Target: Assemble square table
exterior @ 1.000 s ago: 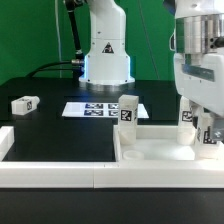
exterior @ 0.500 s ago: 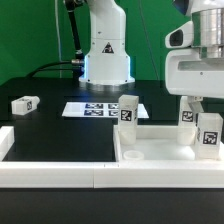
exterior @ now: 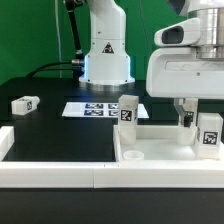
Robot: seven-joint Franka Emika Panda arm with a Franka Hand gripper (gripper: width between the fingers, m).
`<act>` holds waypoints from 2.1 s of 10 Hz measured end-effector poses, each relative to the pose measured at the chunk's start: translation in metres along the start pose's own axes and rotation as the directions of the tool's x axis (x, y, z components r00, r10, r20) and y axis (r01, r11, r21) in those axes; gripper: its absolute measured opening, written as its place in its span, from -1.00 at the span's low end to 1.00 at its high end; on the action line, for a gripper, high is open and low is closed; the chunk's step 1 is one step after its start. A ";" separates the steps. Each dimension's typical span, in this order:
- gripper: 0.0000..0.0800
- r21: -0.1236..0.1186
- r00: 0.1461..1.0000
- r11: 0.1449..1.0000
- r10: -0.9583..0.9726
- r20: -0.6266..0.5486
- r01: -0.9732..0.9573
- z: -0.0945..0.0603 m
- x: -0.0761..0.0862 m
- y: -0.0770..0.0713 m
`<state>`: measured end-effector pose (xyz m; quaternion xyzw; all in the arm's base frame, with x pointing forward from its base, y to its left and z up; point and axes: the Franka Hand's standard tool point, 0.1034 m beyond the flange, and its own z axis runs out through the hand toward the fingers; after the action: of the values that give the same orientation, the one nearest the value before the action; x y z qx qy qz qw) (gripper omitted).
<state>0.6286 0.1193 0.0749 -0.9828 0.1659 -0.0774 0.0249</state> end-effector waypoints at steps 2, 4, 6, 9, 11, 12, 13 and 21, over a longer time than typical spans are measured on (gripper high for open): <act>0.62 -0.001 0.998 0.998 -0.055 -0.002 0.055 0.001 0.002 0.003; 0.34 0.000 0.999 0.999 -0.039 -0.002 0.039 0.001 0.002 0.003; -0.01 0.002 0.998 0.998 0.068 0.000 -0.068 0.001 0.002 0.003; -0.28 0.000 0.926 0.926 0.378 0.009 -0.378 0.001 0.002 0.007; -0.28 -0.002 0.789 0.790 0.614 0.029 -0.614 0.001 0.001 0.009; -0.28 -0.008 0.663 0.664 0.748 0.034 -0.748 0.001 0.001 0.010; -0.28 -0.010 0.548 0.549 0.836 0.041 -0.836 0.001 0.000 0.011; -0.27 -0.034 -0.204 -0.202 0.976 0.081 -0.979 0.001 -0.005 0.000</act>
Offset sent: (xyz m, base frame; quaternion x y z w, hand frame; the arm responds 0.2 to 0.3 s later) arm 0.0000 0.0000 0.0000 0.0000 0.0000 0.0000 1.0000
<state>0.6239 0.1209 0.0731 -0.4937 0.8635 0.0051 0.1027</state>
